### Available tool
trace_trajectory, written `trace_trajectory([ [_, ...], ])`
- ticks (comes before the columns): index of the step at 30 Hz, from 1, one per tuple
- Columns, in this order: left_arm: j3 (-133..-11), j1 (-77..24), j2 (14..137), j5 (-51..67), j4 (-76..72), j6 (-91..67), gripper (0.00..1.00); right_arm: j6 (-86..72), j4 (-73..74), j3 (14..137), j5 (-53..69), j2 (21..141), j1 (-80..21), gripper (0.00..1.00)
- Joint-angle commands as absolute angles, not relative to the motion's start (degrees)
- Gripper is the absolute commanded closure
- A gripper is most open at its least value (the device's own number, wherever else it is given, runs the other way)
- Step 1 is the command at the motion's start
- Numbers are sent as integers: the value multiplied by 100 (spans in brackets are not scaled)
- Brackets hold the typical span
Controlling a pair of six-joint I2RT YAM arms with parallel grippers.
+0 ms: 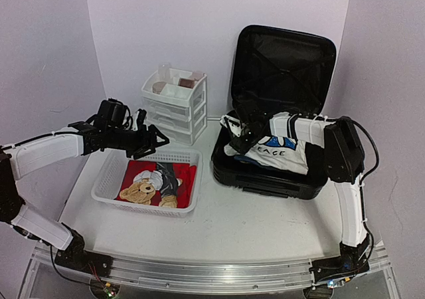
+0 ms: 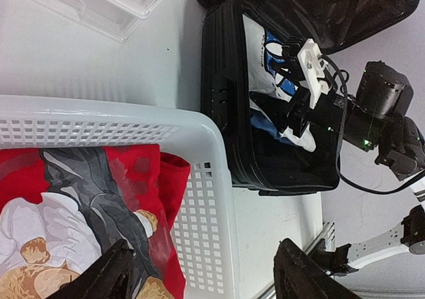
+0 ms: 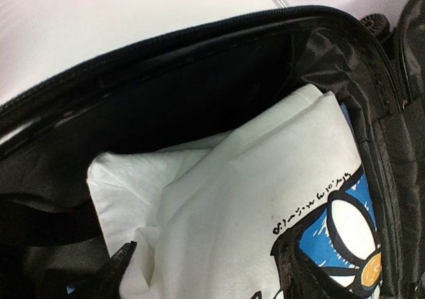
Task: Open, take out, and arrange the luggage
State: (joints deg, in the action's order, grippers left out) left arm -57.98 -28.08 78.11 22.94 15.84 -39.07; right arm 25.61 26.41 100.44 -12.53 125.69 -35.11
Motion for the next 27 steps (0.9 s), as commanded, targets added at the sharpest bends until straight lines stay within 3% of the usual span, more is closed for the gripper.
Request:
trace_trajectory([
  [1, -5914, -2795, 7708, 2433, 1281, -3894, 28, 2665, 2637, 10265, -901, 12623, -3481, 22],
  [7, -5941, -2795, 7709, 2452, 1283, -3889, 28, 2745, 2672, 10412, -1371, 12864, -3472, 19],
  [11, -5931, -2793, 7687, 2470, 1283, -3902, 28, 2819, 2638, 10555, -1722, 13001, -3481, 27],
  [16, -5910, -2795, 7566, 2465, 1283, -3969, 28, 2755, 2553, 10485, -1649, 12799, -3460, 51],
  [23, -6148, -2825, 7729, 2668, 1244, -4142, 28, 2346, 2539, 10425, -1047, 12511, -3180, 67],
  [25, -6231, -2882, 7787, 2672, 1222, -4172, 28, 2299, 2540, 10412, -789, 12449, -3087, 85],
  [27, -6343, -2937, 7867, 2659, 1213, -4174, 28, 2226, 2555, 10405, -615, 12404, -2995, 95],
])
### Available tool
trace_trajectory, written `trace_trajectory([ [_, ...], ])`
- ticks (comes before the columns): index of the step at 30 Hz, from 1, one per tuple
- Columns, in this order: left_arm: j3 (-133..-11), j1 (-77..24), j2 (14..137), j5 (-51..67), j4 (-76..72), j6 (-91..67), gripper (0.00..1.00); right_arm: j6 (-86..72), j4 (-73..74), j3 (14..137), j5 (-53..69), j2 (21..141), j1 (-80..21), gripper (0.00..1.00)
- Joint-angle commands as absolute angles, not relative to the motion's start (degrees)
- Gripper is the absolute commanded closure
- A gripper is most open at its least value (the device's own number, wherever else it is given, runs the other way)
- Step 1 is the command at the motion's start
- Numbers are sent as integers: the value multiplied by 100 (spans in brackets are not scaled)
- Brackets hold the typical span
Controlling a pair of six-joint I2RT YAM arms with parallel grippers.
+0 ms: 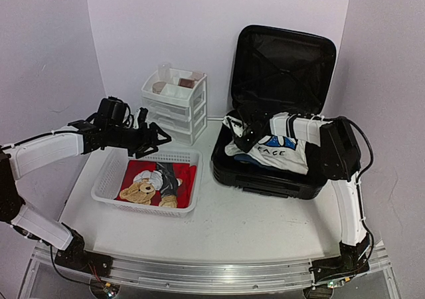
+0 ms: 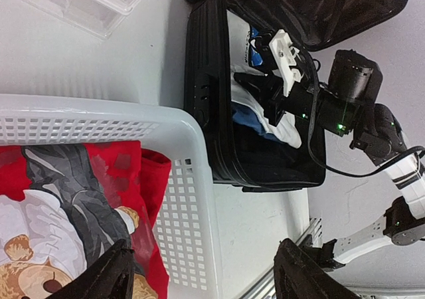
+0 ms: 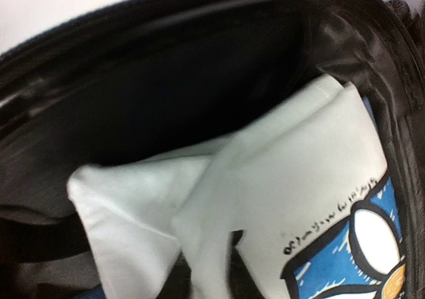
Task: Open, take out, and arrange the luggage
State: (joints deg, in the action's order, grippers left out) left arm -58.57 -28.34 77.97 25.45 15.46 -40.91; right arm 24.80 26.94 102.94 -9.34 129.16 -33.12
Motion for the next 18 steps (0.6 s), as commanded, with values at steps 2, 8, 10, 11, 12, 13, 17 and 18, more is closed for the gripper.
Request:
trace_trajectory([
  [2, -6445, -3001, 7960, 2665, 1199, -4204, 28, 2175, 2579, 10378, -480, 12343, -2926, 100],
  [8, -6872, -3195, 8341, 2842, 1048, -4422, 27, 2012, 2584, 10234, 119, 12070, -2740, 100],
  [10, -7048, -3225, 8514, 2991, 901, -4565, 27, 2002, 2584, 10221, 270, 12042, -2702, 100],
  [11, -7120, -3226, 8602, 3062, 790, -4644, 27, 1992, 2584, 10236, 318, 12048, -2699, 100],
  [12, -7202, -3233, 8688, 3130, 709, -4699, 27, 1983, 2583, 10252, 336, 12055, -2700, 100],
  [13, -7313, -3246, 8767, 3177, 655, -4731, 27, 1967, 2584, 10267, 400, 12077, -2700, 100],
  [17, -7463, -3332, 8948, 3203, 583, -4763, 28, 1854, 2605, 10327, 704, 12199, -2718, 89],
  [18, -7455, -3345, 8963, 3207, 573, -4776, 27, 1865, 2616, 10308, 728, 12215, -2735, 86],
])
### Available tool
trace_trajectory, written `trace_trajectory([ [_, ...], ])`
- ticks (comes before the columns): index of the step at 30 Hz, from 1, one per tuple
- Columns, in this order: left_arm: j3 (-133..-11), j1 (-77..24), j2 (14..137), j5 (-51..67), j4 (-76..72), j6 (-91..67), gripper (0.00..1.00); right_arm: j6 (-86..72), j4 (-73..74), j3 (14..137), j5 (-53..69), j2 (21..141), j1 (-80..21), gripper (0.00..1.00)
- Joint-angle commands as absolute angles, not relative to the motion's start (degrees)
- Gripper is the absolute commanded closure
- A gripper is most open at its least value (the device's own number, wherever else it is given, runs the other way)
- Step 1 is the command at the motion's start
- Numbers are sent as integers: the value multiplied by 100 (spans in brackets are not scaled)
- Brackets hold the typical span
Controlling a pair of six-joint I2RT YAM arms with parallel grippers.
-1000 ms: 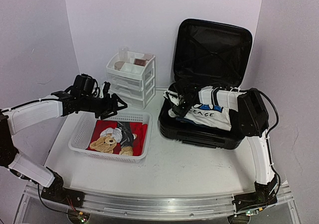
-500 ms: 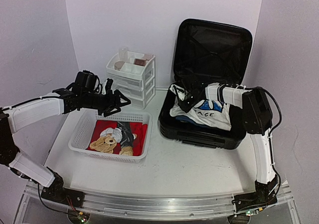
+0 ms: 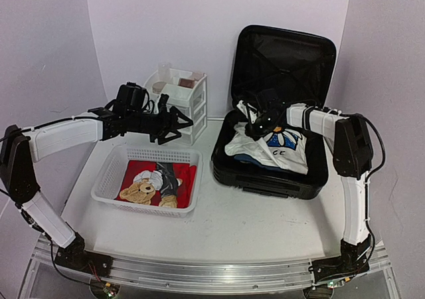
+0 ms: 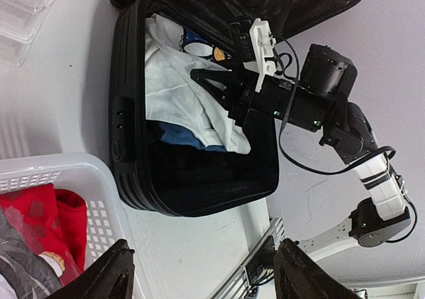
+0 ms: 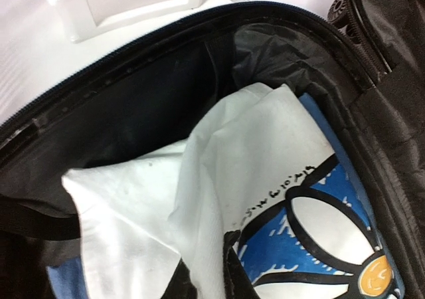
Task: Open, take out, and arrange the luggage
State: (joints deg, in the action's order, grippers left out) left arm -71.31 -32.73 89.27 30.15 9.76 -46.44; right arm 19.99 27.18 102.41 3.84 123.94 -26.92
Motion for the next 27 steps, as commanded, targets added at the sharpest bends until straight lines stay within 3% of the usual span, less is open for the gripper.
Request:
trace_trajectory([
  [1, -7430, -3357, 8966, 3219, 569, -4781, 28, 1915, 2637, 10289, 732, 12228, -2760, 80],
  [7, -7154, -3366, 8785, 3164, 535, -4775, 28, 2493, 3189, 10222, 380, 12204, -2990, 39],
  [10, -7079, -3366, 8733, 3158, 532, -4756, 28, 2637, 3346, 9967, 49, 11944, -3028, 29],
  [15, -7070, -3368, 8768, 3193, 534, -4712, 28, 2773, 3704, 9792, -412, 11706, -3114, 27],
  [27, -7059, -3366, 8750, 3241, 527, -4658, 28, 2933, 3806, 9903, -1268, 11924, -3226, 35],
])
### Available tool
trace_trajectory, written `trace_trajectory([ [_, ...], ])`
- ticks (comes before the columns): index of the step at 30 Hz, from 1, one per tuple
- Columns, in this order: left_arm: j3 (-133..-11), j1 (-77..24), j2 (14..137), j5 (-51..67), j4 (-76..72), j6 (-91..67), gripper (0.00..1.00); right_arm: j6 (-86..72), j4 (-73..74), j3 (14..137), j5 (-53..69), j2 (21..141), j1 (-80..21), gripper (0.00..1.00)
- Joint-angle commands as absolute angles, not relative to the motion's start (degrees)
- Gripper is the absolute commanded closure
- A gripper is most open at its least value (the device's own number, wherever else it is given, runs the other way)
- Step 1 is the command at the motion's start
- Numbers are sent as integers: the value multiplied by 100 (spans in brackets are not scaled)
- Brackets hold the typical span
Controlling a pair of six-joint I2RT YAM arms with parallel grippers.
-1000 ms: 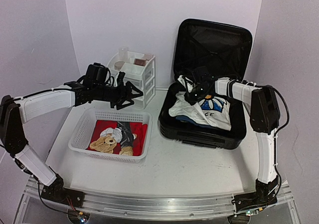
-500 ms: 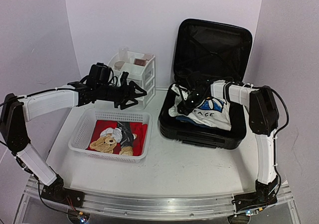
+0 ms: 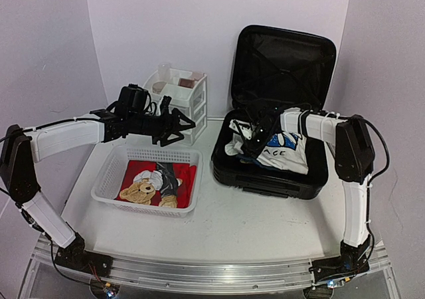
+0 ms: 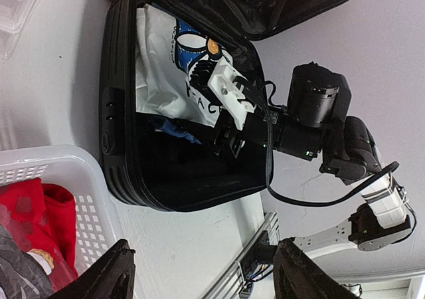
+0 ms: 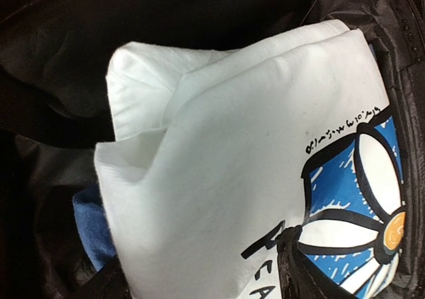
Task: Open, take out, and arrange the luggage
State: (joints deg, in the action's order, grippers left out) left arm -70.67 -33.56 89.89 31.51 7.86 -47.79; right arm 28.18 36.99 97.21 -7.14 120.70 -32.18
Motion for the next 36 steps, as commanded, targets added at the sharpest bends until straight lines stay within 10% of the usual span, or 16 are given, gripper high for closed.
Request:
trace_trajectory([
  [1, -7050, -3366, 8746, 3234, 527, -4650, 28, 2931, 3806, 9919, -1343, 11934, -3226, 37],
  [36, -7122, -3366, 8846, 3365, 527, -4669, 28, 2955, 3611, 9193, -1103, 11488, -3228, 25],
])
